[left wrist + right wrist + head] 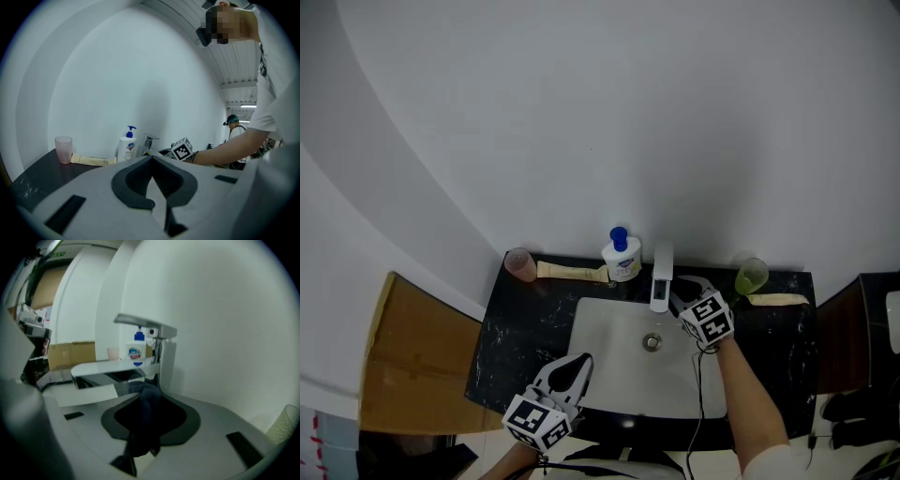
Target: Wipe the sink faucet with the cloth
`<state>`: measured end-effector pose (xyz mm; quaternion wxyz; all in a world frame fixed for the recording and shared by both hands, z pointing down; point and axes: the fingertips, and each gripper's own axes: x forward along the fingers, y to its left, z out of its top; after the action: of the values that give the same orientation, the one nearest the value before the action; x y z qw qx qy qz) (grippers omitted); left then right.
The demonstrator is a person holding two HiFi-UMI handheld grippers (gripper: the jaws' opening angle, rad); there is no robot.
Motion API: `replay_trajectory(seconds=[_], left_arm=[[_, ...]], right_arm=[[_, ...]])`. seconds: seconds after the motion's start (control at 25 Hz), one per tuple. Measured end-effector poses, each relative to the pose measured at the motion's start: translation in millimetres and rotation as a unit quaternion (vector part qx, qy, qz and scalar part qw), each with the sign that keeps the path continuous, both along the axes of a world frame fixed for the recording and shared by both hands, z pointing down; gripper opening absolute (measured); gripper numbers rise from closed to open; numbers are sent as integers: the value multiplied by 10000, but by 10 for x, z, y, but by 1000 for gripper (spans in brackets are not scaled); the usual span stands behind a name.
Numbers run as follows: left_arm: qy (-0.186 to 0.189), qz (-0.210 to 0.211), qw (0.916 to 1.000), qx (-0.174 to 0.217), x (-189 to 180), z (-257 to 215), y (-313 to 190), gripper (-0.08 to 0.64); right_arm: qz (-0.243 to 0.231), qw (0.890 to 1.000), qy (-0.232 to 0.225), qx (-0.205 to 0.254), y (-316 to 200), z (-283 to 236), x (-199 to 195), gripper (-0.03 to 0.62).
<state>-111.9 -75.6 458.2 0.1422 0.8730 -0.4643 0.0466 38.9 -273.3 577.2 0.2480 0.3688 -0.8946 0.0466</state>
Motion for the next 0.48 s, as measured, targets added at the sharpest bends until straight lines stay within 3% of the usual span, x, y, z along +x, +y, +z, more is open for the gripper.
replay_trajectory(seconds=[0.12,0.32,0.48], left_arm=[[-14,-34,10000,-24,-16,13,23,2],[3,-71,10000,-8,-25,11,16,2],[28,-54,10000,10,1,1,-9,2]], right_arm=[[22,9990,356,-270,4,232,-9,103],[38,9991,304,-298,5,246,4,103],[-36,10000,85,-6,21,24,-19,103]])
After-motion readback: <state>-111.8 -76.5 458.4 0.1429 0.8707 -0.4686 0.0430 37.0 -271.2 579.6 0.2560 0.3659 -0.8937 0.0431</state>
